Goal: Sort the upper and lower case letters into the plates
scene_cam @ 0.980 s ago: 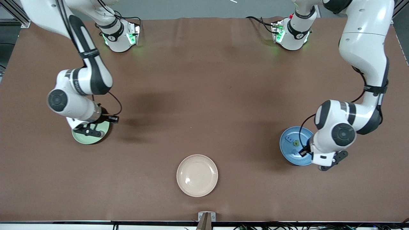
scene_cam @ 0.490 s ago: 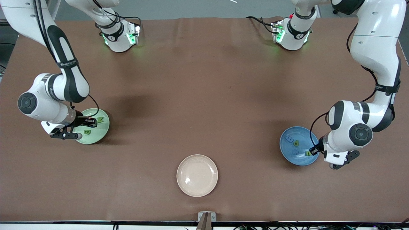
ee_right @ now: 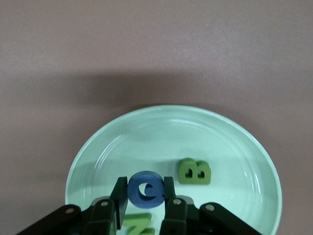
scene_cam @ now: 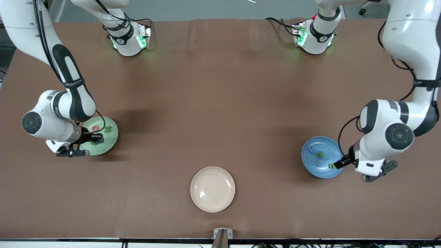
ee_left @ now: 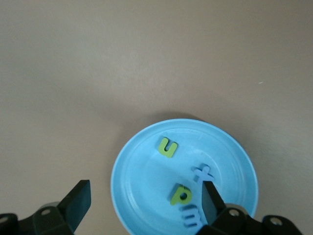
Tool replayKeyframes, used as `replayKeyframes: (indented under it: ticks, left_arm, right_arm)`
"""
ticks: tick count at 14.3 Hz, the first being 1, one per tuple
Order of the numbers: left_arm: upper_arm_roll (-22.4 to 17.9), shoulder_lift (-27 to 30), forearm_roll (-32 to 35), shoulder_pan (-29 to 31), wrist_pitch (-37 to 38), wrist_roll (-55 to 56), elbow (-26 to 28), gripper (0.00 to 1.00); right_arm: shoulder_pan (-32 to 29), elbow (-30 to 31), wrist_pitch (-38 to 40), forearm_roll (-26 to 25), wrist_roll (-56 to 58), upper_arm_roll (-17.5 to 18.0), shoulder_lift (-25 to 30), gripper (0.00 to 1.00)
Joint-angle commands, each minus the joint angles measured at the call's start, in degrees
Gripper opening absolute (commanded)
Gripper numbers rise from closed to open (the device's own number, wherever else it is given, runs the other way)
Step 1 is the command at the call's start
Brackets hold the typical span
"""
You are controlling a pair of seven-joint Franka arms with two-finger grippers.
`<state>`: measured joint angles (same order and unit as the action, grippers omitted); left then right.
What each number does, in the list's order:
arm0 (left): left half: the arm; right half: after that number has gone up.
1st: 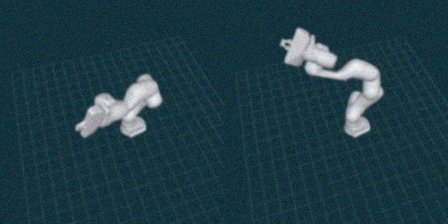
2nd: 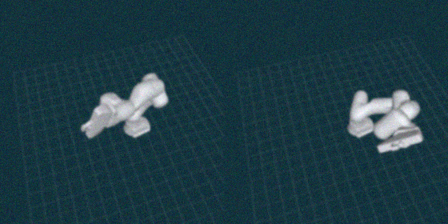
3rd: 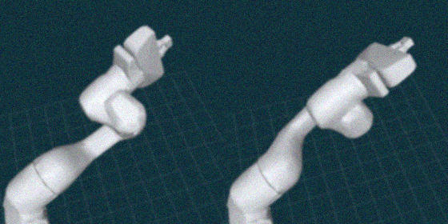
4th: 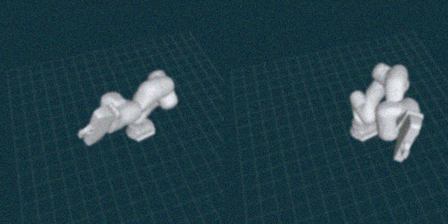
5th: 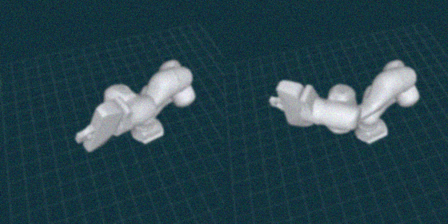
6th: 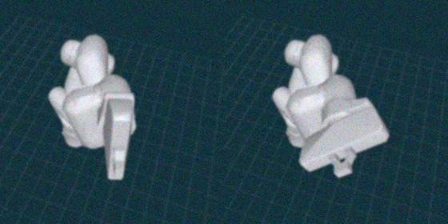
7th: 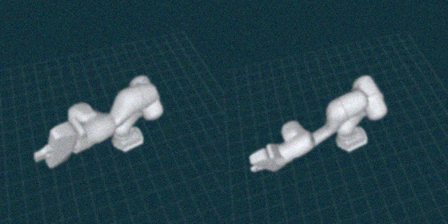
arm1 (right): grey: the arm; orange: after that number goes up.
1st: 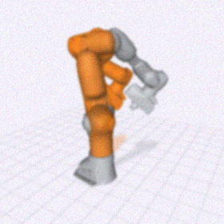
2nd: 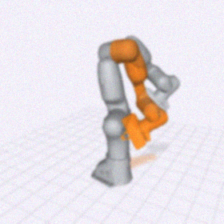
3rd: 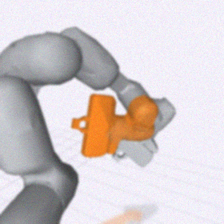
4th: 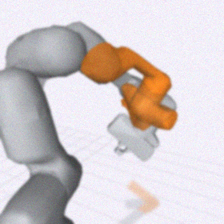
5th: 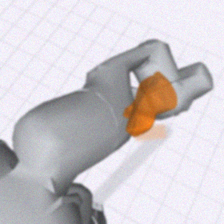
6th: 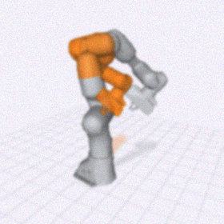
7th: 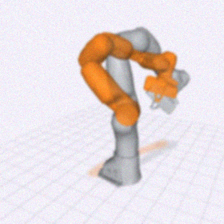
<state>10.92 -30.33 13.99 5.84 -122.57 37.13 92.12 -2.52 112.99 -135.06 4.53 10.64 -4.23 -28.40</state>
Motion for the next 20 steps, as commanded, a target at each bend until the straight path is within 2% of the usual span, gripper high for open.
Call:
replayKeyframes:
  ticks: [1,3,6,7,8,9,10,12,14,17,20]
  left_arm:
    - [0.2,6.8,0.8,0.5,2.9,-5.9,1.4,1.0]
    - [0.0,10.5,0.8,1.0,7.2,-11.0,-0.6,1.0]
    - [0.2,16.2,0.1,1.1,16.1,-16.9,-2.2,1.0]
    - [0.3,18.5,-0.2,1.1,18.0,-19.3,-2.2,1.0]
    - [0.3,20.5,-1.5,1.1,19.7,-21.4,-2.2,1.0]
    - [0.2,22.3,-3.8,1.2,22.1,-23.5,-2.2,1.0]
    - [-0.1,23.6,-5.6,1.5,23.9,-24.9,-2.2,1.0]
    - [0.1,26.5,-7.0,1.6,26.8,-27.0,-2.2,1.0]
    - [0.4,29.0,-7.2,1.5,30.5,-28.6,-2.3,1.0]
    - [-1.0,32.6,-10.6,0.6,35.2,-29.9,-1.9,1.0]
    - [-3.5,34.1,-10.8,-2.8,37.5,-29.8,-1.9,1.0]
  right_arm:
    - [-1.1,-1.7,-1.2,-0.7,0.7,1.1,-2.1,0.15]
    - [-1.2,-2.1,-1.2,-0.6,0.7,1.1,-2.6,0.17]
    - [-1.0,-2.0,-1.0,-0.6,0.7,1.1,-2.6,0.31]
    - [-1.0,-1.9,-1.0,-0.6,0.7,1.1,-2.6,0.42]
    - [-0.9,-1.7,-0.5,-0.6,0.6,1.1,-2.5,0.62]
    - [-0.9,-1.5,0.0,-0.6,0.4,1.1,-1.8,0.91]
    - [-0.6,-0.8,1.2,-0.6,0.3,1.1,0.3,1.0]
    - [-0.9,0.4,7.0,-0.6,0.1,1.1,6.7,1.0]
    - [-1.2,-0.2,16.8,-0.6,-0.1,0.9,12.8,1.0]
    - [-0.9,-0.5,24.3,-0.8,-3.8,1.1,21.4,1.0]
    - [-0.3,-4.3,32.1,-4.2,-5.6,1.5,26.5,1.0]
